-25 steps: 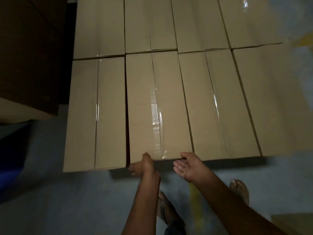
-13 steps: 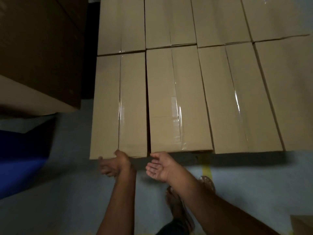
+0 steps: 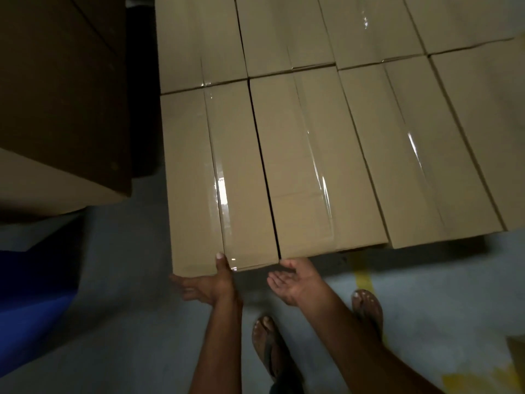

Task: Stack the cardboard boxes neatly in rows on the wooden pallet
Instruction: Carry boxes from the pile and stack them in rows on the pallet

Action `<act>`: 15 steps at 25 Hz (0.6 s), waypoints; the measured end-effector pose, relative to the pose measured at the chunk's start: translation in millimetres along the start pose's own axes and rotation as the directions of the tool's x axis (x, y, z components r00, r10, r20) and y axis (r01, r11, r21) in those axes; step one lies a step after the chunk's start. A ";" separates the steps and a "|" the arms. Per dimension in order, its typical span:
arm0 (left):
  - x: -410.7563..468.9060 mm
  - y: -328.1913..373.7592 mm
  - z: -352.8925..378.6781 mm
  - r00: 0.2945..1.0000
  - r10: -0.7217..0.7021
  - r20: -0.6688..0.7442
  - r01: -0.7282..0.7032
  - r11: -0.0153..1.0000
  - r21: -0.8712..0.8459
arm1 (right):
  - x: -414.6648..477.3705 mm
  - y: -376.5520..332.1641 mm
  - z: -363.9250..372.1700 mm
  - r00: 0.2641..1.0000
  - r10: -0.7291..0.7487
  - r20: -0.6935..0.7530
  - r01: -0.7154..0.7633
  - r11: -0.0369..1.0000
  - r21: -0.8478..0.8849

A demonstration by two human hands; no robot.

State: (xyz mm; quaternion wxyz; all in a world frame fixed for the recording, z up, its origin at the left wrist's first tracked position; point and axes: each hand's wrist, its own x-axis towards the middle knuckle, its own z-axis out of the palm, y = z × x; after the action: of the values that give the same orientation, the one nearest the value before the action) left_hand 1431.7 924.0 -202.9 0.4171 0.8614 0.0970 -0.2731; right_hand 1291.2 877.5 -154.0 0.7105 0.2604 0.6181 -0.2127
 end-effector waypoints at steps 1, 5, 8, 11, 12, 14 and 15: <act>5.9 3.2 2.4 1.000 0.017 0.005 -0.017 1.000 0.026 | 0.1 -3.3 0.0 0.999 -0.029 -0.017 0.028 0.999 -0.020; -1.5 21.5 1.5 0.997 -0.034 0.067 0.029 0.996 0.081 | -2.7 -20.5 8.8 0.994 -0.105 -0.042 0.102 0.992 -0.077; -9.4 19.5 -1.3 0.997 -0.006 0.074 -0.003 0.992 0.126 | -5.1 -26.7 12.3 0.993 -0.111 -0.045 0.105 0.986 -0.127; -8.5 14.3 -1.4 0.996 0.017 0.083 -0.030 0.986 0.165 | 0.7 -25.3 9.0 0.992 -0.121 -0.040 0.112 0.978 -0.178; -9.4 14.8 -2.0 0.995 0.020 0.094 -0.036 0.984 0.175 | 2.2 -24.9 7.6 0.992 -0.123 -0.022 0.117 0.977 -0.178; -10.8 17.5 -1.6 0.994 0.029 0.107 -0.050 0.978 0.200 | 5.5 -26.0 6.1 0.992 -0.125 0.018 0.126 0.975 -0.185; -10.1 17.6 -1.1 0.993 0.044 0.106 -0.069 0.966 0.248 | 7.0 -26.4 5.9 0.993 -0.115 0.011 0.115 0.975 -0.192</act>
State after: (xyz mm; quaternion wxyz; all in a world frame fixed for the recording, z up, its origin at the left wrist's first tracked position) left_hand 1430.7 914.3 -185.1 0.3164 0.8951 0.0162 -0.3137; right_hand 1280.3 853.5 -163.2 0.7187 0.1543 0.6501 -0.1925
